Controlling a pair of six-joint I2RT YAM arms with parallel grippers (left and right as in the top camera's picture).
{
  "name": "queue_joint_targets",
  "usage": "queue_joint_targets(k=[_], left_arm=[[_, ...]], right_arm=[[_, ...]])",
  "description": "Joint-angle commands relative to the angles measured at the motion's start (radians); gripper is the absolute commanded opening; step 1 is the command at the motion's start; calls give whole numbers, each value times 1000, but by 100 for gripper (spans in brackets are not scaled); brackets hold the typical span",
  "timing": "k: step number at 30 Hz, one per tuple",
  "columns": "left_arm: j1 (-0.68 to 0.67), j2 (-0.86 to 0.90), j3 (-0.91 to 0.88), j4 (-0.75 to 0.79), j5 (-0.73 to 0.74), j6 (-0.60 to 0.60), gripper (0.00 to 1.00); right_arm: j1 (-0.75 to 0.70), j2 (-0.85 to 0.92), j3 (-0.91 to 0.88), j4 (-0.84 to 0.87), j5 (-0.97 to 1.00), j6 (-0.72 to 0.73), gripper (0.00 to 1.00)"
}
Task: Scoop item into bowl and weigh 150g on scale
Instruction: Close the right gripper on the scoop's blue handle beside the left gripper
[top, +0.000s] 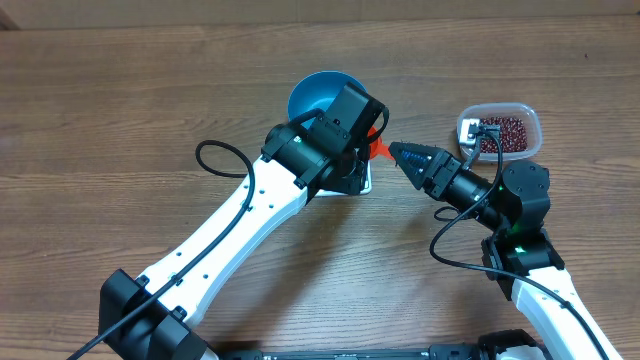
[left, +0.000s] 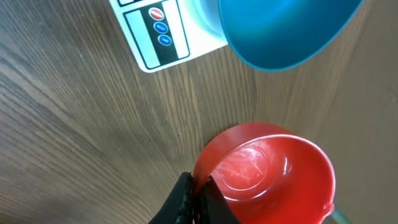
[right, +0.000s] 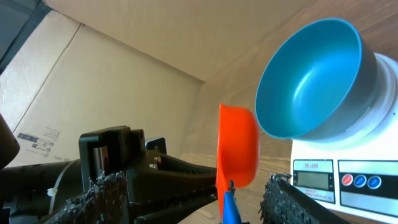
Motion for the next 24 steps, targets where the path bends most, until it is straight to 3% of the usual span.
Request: queue_joint_targets(k=[1,5,11,17,24], left_arm=[[-2,3,18,11,-21,-14,4],[-2,3,18,24,-21,-14,5],[-2,4,18,29,-22,-14,4],[-2,4,18,48,-21,-14,4],[-2,4,18,47,-21,-14,4]], right_arm=[[6,1,26,24,19,-14,72],[6,1,26,31,19,-13,70],[6,1,26,31,12,-13,52],[6,1,26,31,12,-13,46],[6,1,26,31,12,-10,29]])
